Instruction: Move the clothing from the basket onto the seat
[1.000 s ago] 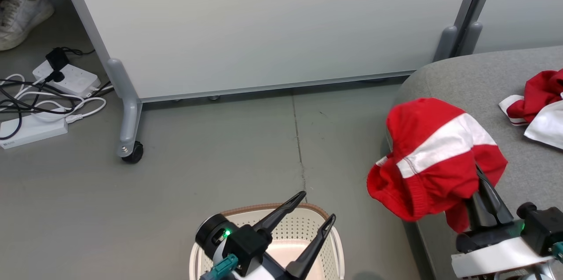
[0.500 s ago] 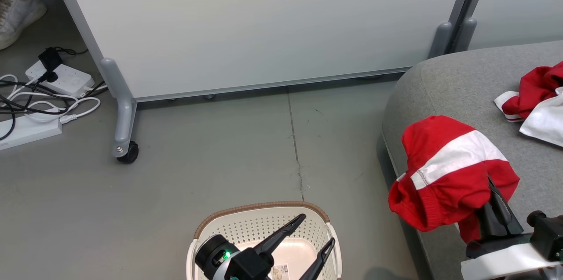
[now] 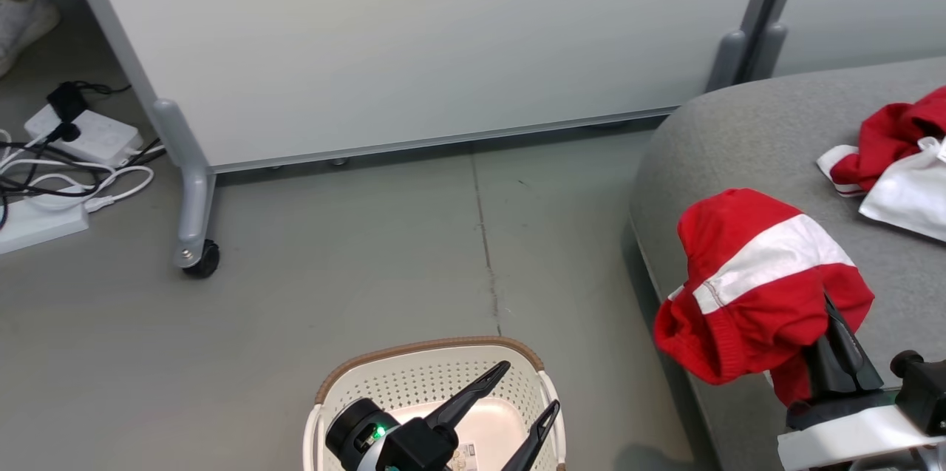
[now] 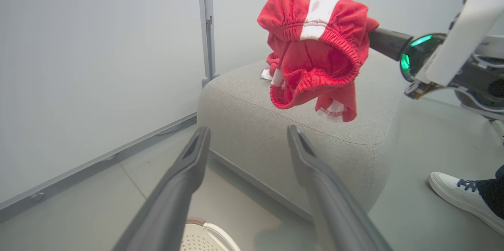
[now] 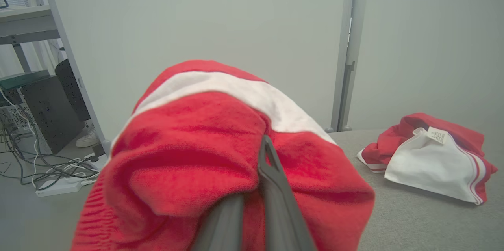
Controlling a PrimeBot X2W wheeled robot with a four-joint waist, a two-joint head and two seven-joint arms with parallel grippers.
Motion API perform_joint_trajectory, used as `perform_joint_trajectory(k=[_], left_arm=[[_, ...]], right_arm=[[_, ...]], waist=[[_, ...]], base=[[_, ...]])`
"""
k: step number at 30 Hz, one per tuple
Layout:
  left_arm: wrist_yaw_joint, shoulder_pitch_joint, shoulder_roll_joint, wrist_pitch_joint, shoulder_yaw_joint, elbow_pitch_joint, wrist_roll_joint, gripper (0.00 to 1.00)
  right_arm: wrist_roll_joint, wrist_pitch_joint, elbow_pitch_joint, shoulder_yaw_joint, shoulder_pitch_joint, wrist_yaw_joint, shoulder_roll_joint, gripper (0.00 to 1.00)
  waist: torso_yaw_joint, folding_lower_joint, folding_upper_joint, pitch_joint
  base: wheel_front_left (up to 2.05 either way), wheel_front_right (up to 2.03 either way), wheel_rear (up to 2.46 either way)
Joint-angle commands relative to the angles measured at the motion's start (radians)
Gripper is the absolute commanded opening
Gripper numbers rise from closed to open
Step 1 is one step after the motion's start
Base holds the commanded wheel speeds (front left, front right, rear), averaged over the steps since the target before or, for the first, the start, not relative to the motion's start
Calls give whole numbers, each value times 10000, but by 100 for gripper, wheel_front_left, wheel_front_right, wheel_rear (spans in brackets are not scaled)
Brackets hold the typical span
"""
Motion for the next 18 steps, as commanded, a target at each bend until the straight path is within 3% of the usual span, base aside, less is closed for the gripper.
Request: perform_joint_trajectory(k=[1,8,18], left_arm=[[-11,-46,35,1,35,-4,-8,100],[-11,-144,27,1,34,5,0,100],[-11,-275,43,1,49,0,99,100]], right_arm=[[3,-49,-56,-62,-132,3,-43,0],[93,-49,-84,-90,-185,3,-61,0],[146,-49,-100,-43,-336,3,-108,0]], waist=[[-142,0,0,37],[-1045,0,0,216],[-2856,0,0,575]], base=[[0,0,0],[0,0,0],[0,0,0]])
